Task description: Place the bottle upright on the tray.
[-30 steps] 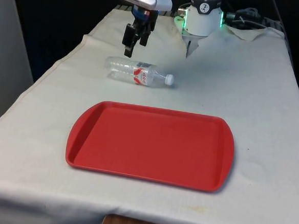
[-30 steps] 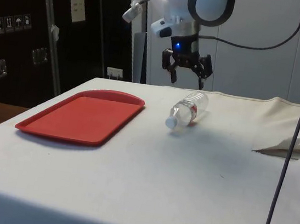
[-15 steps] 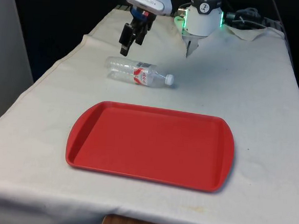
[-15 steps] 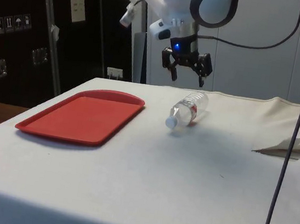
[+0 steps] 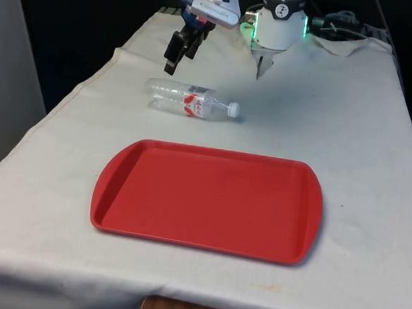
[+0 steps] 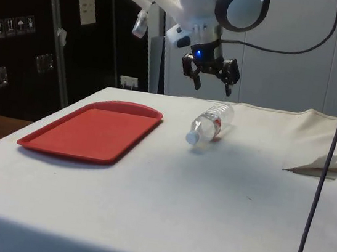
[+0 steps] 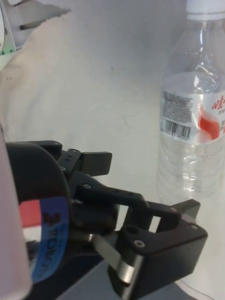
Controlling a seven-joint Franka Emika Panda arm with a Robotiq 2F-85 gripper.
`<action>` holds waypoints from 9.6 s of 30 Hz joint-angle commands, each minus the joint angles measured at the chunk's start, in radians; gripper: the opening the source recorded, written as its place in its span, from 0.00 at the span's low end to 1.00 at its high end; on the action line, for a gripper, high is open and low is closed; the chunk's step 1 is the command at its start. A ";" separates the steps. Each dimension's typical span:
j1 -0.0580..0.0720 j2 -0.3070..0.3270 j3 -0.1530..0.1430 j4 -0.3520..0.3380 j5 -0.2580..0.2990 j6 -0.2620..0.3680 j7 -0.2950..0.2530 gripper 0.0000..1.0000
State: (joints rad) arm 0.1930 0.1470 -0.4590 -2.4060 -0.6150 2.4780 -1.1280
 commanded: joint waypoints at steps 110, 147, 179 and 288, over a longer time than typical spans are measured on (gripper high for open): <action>0.020 0.342 0.278 0.173 -0.434 -0.394 0.677 1.00; 0.023 0.378 0.305 0.186 -0.435 -0.394 0.745 1.00; 0.015 0.376 0.302 0.178 -0.434 -0.364 0.674 1.00; 0.005 0.086 0.317 0.218 -0.264 -0.448 0.373 0.32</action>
State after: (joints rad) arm 0.2030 0.2360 -0.1430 -2.1870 -0.8900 2.0140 -0.7450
